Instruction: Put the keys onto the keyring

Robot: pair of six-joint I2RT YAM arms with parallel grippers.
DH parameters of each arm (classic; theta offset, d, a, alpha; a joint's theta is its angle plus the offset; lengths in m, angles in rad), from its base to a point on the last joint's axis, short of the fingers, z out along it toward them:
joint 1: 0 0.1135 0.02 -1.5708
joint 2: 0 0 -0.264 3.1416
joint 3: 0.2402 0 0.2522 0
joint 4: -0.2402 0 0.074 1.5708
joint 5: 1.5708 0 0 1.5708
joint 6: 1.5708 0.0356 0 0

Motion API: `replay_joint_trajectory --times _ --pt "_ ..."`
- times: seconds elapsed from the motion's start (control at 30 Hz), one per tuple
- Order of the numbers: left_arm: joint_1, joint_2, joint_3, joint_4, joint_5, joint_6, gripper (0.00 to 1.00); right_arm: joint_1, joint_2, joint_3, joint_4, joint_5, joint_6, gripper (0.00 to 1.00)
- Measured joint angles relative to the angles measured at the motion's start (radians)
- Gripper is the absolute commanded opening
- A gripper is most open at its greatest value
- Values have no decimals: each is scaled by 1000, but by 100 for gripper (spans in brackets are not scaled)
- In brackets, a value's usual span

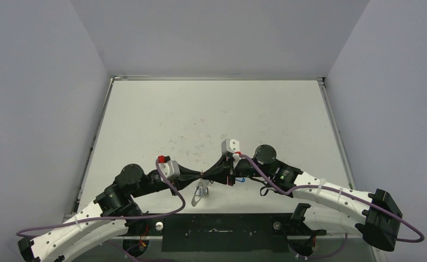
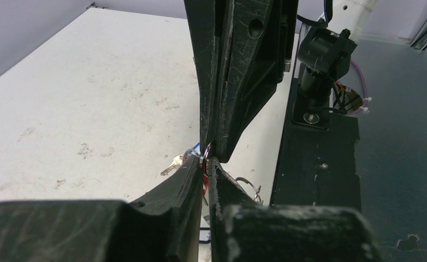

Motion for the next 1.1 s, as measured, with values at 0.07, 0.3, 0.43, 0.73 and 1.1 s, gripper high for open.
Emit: replay_joint_trajectory --times 0.07,0.3,0.43,0.73,1.1 --pt "0 0 0 -3 -1 11 22 3 0 0 -1 0 0 0" --pt "0 0 0 -21 -5 18 9 5 0 0 -4 -3 1 0" --pt "-1 11 0 -19 13 18 0 5 0 0 -6 0 -3 0" --pt "-1 1 1 -35 20 21 0 6 0 0 -16 8 -17 27" --pt "-1 90 139 -320 -6 109 0 6 -44 61 -92 43 -87 56"
